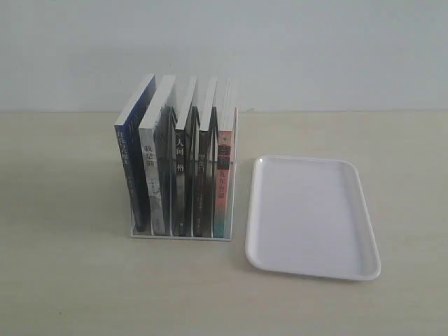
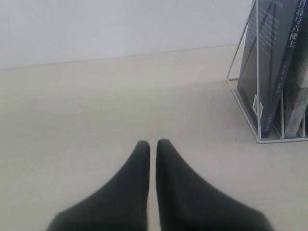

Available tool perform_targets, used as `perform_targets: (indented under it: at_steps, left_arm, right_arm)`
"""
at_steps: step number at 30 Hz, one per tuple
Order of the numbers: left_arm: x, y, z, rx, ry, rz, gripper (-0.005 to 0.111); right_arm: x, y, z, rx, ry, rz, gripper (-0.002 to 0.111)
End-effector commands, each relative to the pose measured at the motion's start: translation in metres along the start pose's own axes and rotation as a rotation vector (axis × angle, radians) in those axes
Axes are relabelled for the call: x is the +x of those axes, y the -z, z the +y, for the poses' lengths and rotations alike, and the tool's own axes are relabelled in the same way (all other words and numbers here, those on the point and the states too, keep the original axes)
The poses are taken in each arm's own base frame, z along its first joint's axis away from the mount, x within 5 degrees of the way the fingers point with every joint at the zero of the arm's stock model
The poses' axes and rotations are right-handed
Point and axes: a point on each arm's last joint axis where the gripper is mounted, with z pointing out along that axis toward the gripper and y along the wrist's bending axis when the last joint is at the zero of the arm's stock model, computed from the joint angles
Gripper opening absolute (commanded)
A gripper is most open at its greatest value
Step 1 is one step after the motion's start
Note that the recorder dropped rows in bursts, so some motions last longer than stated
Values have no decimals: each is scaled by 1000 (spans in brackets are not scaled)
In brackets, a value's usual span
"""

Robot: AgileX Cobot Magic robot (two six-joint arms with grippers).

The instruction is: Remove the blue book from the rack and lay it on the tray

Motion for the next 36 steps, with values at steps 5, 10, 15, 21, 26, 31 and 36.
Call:
perform_targets:
  at_steps: [5, 10, 15, 21, 26, 31, 36]
  left_arm:
    - [-3, 1, 0, -3, 0, -22, 5]
    - [-3, 1, 0, -3, 0, -22, 5]
    - [-3, 1, 0, -3, 0, -22, 5]
    - [-3, 1, 0, -3, 0, -22, 5]
    - [-3, 1, 0, -3, 0, -22, 5]
    - [-3, 1, 0, -3, 0, -22, 5]
    - [-3, 1, 0, -3, 0, -22, 5]
  right_arm:
    - [-1, 0, 0, 0, 8, -16, 0]
    - [-1, 0, 0, 0, 8, -16, 0]
    - [-1, 0, 0, 0, 8, -16, 0]
    - [-1, 0, 0, 0, 8, -16, 0]
    - [-1, 0, 0, 0, 8, -16, 0]
    - [-4, 0, 0, 3, 8, -47, 0]
    - [-8, 1, -1, 6, 8, -87, 0]
